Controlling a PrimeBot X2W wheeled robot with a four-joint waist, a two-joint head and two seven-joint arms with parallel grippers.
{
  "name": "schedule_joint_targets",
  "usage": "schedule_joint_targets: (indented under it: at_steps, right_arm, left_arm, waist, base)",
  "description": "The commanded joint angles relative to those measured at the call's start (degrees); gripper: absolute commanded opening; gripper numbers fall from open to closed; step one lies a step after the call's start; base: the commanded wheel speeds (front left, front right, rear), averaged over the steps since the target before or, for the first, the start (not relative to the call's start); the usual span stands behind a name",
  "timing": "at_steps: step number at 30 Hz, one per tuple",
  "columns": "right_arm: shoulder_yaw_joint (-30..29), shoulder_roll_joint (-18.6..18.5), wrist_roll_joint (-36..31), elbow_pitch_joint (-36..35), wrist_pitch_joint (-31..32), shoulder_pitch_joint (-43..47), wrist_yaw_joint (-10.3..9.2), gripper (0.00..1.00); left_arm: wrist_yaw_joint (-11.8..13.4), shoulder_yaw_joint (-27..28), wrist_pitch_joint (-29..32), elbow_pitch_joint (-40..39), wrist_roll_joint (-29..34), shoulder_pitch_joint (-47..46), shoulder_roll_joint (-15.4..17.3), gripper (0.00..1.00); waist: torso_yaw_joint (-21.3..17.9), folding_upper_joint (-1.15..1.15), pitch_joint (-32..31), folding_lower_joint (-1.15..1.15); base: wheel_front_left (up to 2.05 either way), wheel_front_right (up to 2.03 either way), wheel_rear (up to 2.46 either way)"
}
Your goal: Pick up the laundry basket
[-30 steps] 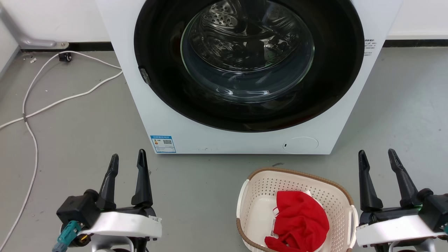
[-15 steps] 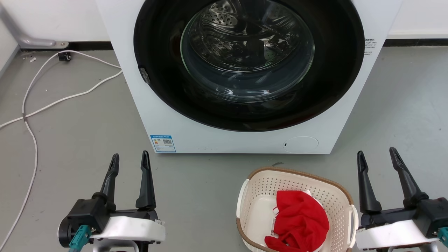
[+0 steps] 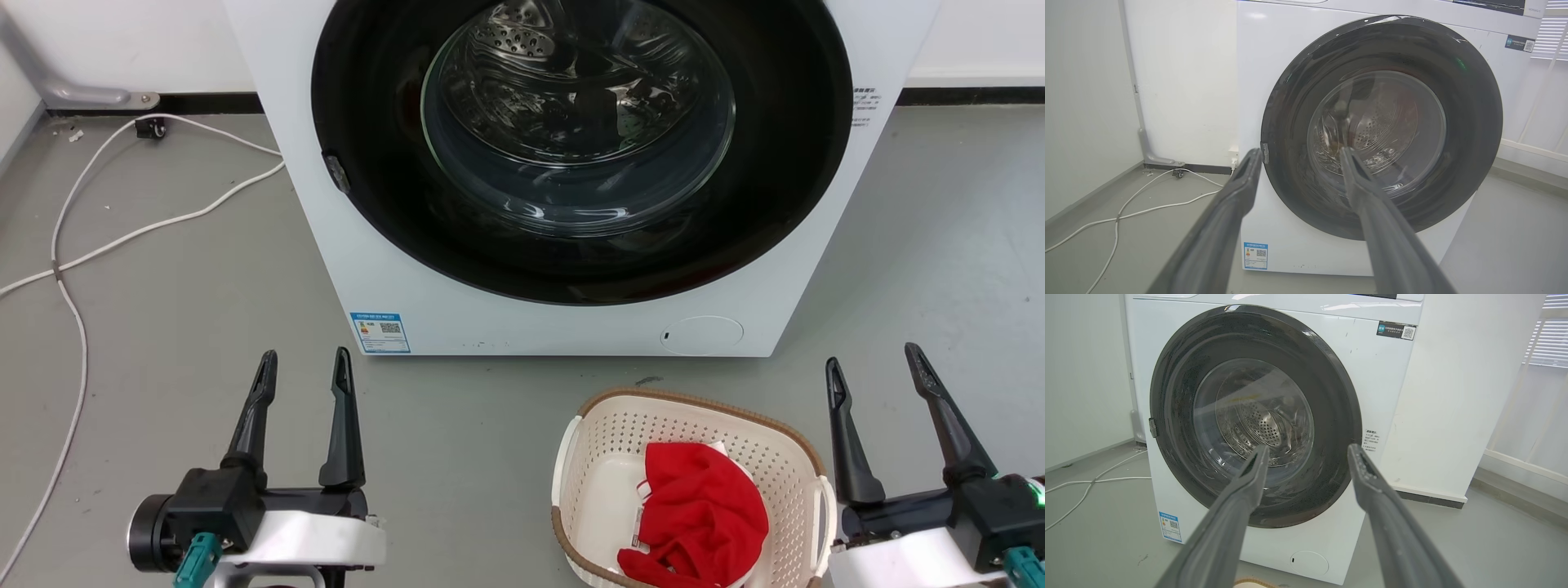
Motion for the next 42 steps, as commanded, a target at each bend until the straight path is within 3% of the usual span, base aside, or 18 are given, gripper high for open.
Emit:
schedule_joint_targets:
  at_steps: [1, 11, 42]
  right_arm:
    - [0.07, -0.25, -1.46, -0.69, -0.51, 0.54, -0.02, 1.00]
    - [-0.13, -0.25, -5.78, -1.16, -1.38, 1.36, -0.02, 1.00]
    - [-0.52, -0.24, -5.67, 0.69, -1.35, 1.54, -0.03, 1.00]
  left_arm:
    - [-0.36, 0.25, -0.55, -0.49, 1.13, 0.58, 0.13, 1.00]
    - [-1.16, 0.63, -1.50, -0.38, 4.80, 1.30, 0.13, 1.00]
    - [-1.26, 0.65, -1.38, 0.68, 4.65, 2.00, 0.13, 1.00]
  waist:
    - [0.01, 0.00, 0.02, 0.00]
    - [-0.04, 0.00, 0.11, 0.00]
    - [-0.02, 0.00, 0.14, 0.00]
  base:
    - [0.00, 0.00, 0.00]
    - [0.00, 0.00, 0.00]
    - [0.00, 0.00, 0.00]
